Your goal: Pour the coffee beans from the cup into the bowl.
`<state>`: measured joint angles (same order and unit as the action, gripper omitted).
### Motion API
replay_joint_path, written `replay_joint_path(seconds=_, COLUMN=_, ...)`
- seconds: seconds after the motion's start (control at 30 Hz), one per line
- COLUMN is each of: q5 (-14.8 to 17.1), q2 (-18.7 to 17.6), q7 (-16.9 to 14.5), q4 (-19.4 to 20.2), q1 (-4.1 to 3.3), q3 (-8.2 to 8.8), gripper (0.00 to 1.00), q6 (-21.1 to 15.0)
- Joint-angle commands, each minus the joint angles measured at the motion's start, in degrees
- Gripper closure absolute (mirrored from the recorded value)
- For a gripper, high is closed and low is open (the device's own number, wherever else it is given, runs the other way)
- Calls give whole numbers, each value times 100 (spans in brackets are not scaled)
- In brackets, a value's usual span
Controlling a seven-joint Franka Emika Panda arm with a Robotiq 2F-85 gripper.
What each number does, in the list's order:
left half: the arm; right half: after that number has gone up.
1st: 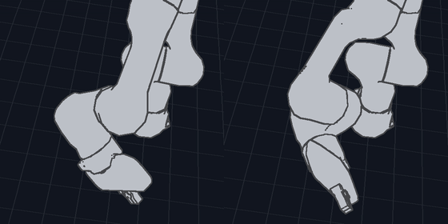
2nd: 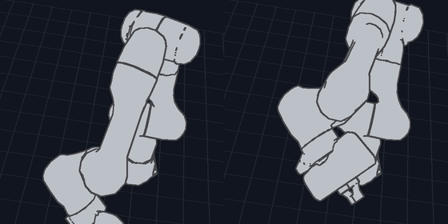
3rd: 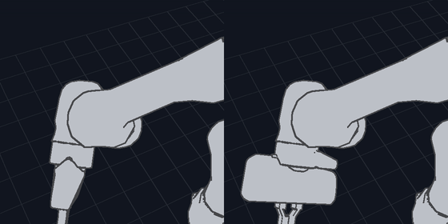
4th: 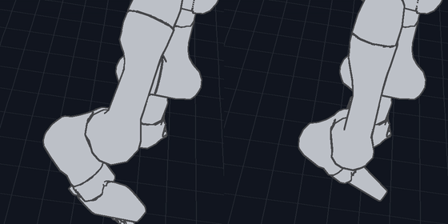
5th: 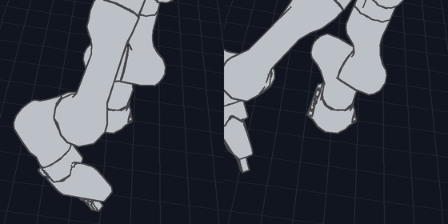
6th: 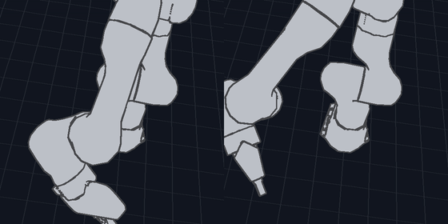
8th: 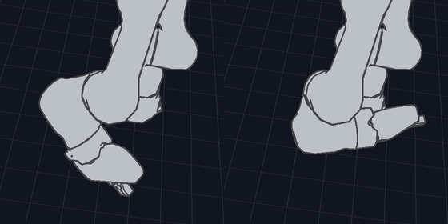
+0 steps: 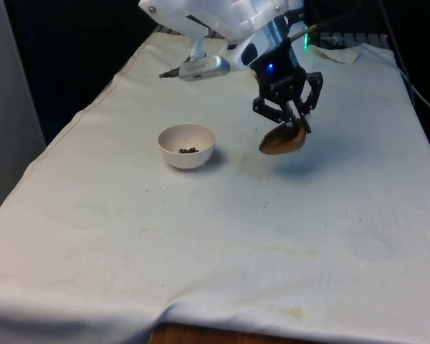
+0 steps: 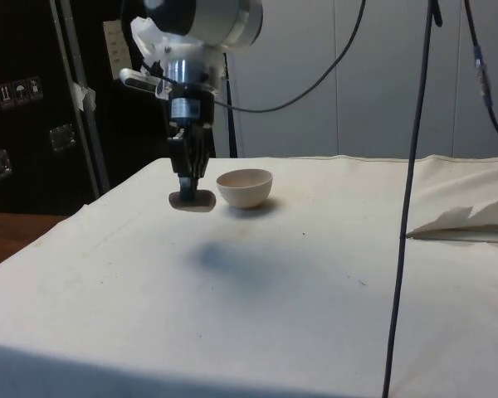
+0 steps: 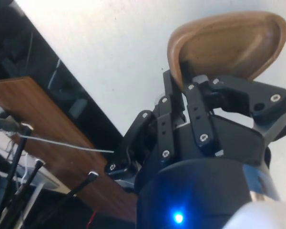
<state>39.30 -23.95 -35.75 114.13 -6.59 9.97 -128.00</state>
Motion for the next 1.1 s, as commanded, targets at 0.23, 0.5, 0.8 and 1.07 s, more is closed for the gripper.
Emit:
replay_joint_path(seconds=0.23, q5=-367, q2=-103, q7=275, q4=17, q1=-69, q3=-155, gripper=100, q6=-493)
replay_joint_path(seconds=0.5, q5=-785, q2=-120, q7=556, q4=29, q1=-63, q3=-269, gripper=100, q6=-625)
replay_joint_path(seconds=0.8, q5=-1261, q2=-149, q7=894, q4=6, q1=-63, q3=-361, gripper=100, q6=-751)
replay_joint_path(seconds=1.07, q5=-1599, q2=-252, q7=1106, q4=11, q1=-40, q3=-470, gripper=100, q6=-1020)
